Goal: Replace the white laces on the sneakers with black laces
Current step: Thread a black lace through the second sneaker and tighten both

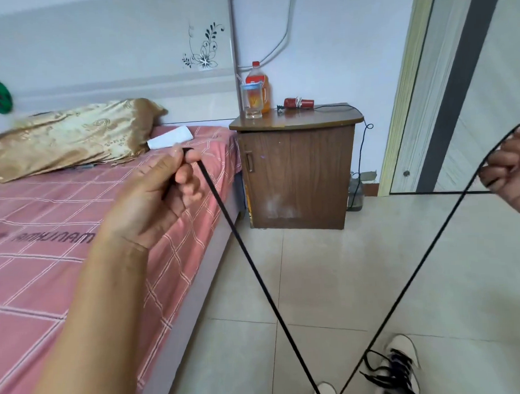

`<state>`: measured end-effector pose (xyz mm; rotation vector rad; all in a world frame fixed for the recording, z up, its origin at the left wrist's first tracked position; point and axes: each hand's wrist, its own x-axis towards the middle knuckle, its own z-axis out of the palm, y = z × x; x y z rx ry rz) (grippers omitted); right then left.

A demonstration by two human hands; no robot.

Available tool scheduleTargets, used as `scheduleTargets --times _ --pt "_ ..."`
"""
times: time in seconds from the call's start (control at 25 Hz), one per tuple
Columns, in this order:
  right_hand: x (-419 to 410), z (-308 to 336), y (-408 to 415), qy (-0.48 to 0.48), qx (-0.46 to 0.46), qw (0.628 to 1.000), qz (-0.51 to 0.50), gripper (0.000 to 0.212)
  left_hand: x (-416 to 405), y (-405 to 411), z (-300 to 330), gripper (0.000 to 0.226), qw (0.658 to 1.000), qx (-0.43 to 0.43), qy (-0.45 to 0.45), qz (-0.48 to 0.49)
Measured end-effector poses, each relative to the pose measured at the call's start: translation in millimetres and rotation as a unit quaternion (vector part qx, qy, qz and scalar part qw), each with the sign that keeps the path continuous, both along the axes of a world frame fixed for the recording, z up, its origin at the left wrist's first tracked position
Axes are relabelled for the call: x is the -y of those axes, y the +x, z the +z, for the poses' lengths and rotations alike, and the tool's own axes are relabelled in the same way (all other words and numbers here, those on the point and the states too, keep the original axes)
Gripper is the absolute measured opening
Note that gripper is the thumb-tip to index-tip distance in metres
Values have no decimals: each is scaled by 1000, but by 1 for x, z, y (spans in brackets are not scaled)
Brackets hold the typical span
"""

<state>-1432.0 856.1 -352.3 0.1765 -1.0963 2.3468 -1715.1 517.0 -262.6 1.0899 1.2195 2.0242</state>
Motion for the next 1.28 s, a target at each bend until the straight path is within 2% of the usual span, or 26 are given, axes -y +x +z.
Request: scheduleTargets --times 0.04,0.08,0.12,0.16,0.2,0.24,0.28,0.32,0.36,0.44,0.52,0.64,0.76,0.92,1.04,1.12,1.28 --pt "-66 -9 16 -33 -44 997 50 76 5 -4 6 27 1000 -7 9 -3" --pt "-119 -9 42 -54 -50 991 109 96 10 -6 7 26 1000 -8 20 -9" --pt "-150 -6 65 -55 -38 996 63 114 14 -7 4 24 999 0 31 -17" --pt "-152 -7 82 -34 -17 999 -11 120 16 -5 -4 21 999 15 38 -27" --pt "-121 -6 88 10 23 991 -128 105 16 -2 -19 18 998 38 32 -36" --pt "-48 -1 80 71 113 960 -246 74 12 4 -41 17 997 67 9 -43" --pt "12 -3 54 79 173 952 -240 45 7 9 -69 17 994 96 -31 -42" --pt "40 -15 30 53 210 942 -256 31 2 17 -101 17 988 122 -81 -42" --pt "65 -44 18 64 234 934 -263 26 -3 24 -136 17 979 144 -134 -47" --pt "91 -113 12 30 334 921 -196 22 -8 40 -209 16 949 190 -247 -39" --pt "117 -184 7 -4 459 877 -143 20 -9 56 -283 17 911 241 -336 -5" --pt "157 -269 9 -71 552 824 -108 16 -3 86 -370 8 849 312 -424 42" --pt "187 -313 13 -127 609 775 -115 14 2 115 -415 5 805 347 -471 101" --pt "210 -327 11 -173 634 750 -73 8 -5 131 -428 12 816 258 -500 137" --pt "217 -326 6 -164 643 748 -19 5 -13 132 -430 11 827 245 -490 126" --pt "213 -327 3 -171 630 755 -62 7 -18 134 -431 5 837 232 -483 110" --pt "207 -328 -5 -199 585 771 -150 13 -24 145 -434 7 852 176 -482 104"
